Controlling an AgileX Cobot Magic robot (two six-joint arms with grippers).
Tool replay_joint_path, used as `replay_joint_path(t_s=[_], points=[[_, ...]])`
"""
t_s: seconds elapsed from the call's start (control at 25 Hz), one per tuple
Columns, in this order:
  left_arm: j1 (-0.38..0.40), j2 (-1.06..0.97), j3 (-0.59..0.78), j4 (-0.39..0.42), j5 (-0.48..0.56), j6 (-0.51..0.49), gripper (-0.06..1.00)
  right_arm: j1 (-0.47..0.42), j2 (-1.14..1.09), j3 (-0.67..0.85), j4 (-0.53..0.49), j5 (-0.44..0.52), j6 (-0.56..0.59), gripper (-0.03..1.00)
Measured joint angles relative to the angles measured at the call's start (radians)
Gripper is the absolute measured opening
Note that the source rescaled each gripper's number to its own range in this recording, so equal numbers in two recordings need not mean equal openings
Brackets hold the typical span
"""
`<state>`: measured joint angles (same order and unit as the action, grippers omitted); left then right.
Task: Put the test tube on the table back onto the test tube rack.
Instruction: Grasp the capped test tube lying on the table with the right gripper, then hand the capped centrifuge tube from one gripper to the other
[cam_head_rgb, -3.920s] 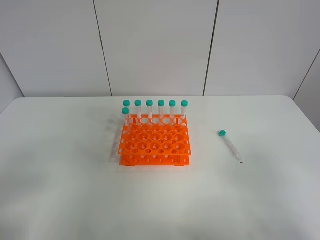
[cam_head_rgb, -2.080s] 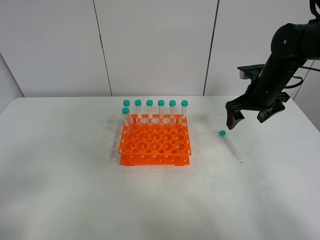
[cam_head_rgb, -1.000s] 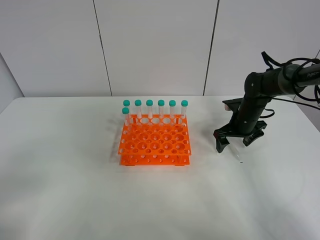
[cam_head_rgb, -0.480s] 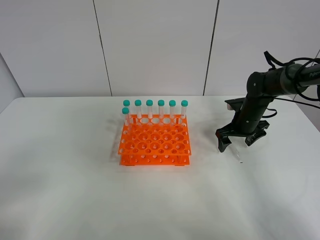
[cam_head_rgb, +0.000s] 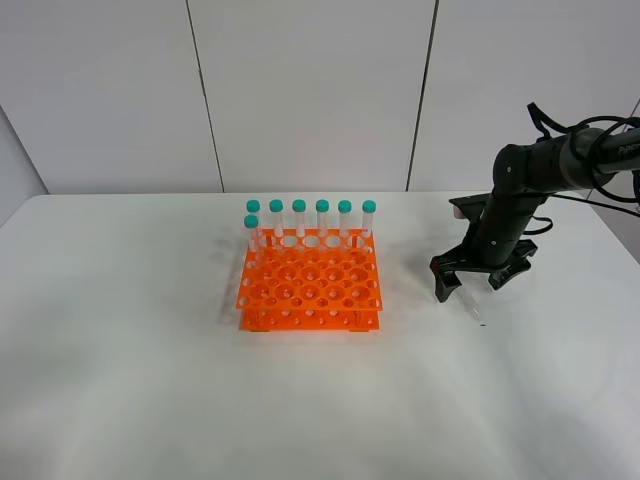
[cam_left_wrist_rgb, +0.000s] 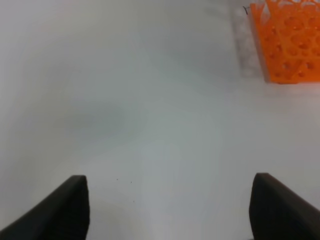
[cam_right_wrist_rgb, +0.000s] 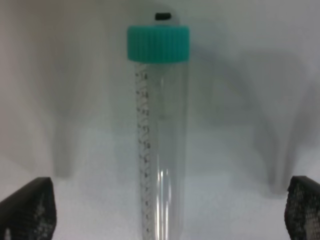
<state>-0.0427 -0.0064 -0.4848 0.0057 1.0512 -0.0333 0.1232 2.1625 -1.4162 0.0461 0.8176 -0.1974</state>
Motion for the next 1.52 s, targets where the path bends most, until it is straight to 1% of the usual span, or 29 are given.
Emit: replay_joint_path(t_s=[0.28,0.32,0.36,0.44,0.64,0.8,1.0,1.28,1.4,1.52], points=[[0.0,0.0,0.0,0.0,0.0,0.0,0.94,0.0,0.02,0.0,0.0,0.002,0.0,1.0],[0.0,0.0,0.0,0.0,0.0,0.0,0.94,0.0,0.02,0.0,0.0,0.003,0.0,0.99],[0.0,0.0,0.0,0.0,0.0,0.0,0.94,0.0,0.02,0.0,0.0,0.003,0.0,0.94],[0.0,0.0,0.0,0.0,0.0,0.0,0.94,0.0,0.02,0.0,0.0,0.003,0.0,0.75],[0.0,0.0,0.0,0.0,0.0,0.0,0.94,0.0,0.02,0.0,-0.001,0.004,0.0,0.0],[0.0,0.0,0.0,0.0,0.0,0.0,0.94,0.0,0.02,0.0,-0.011,0.005,-0.012,0.01],[0.0,0.0,0.0,0.0,0.0,0.0,0.94,0.0,0.003,-0.024,-0.015,0.035,-0.016,0.01],[0.0,0.0,0.0,0.0,0.0,0.0,0.94,0.0,-0.222,-0.025,-0.023,0.083,-0.018,0.01],[0.0,0.0,0.0,0.0,0.0,0.0,0.94,0.0,-0.361,0.036,-0.023,0.085,-0.018,0.01],[0.0,0.0,0.0,0.0,0.0,0.0,0.94,0.0,-0.498,0.164,-0.023,0.085,-0.018,0.01]])
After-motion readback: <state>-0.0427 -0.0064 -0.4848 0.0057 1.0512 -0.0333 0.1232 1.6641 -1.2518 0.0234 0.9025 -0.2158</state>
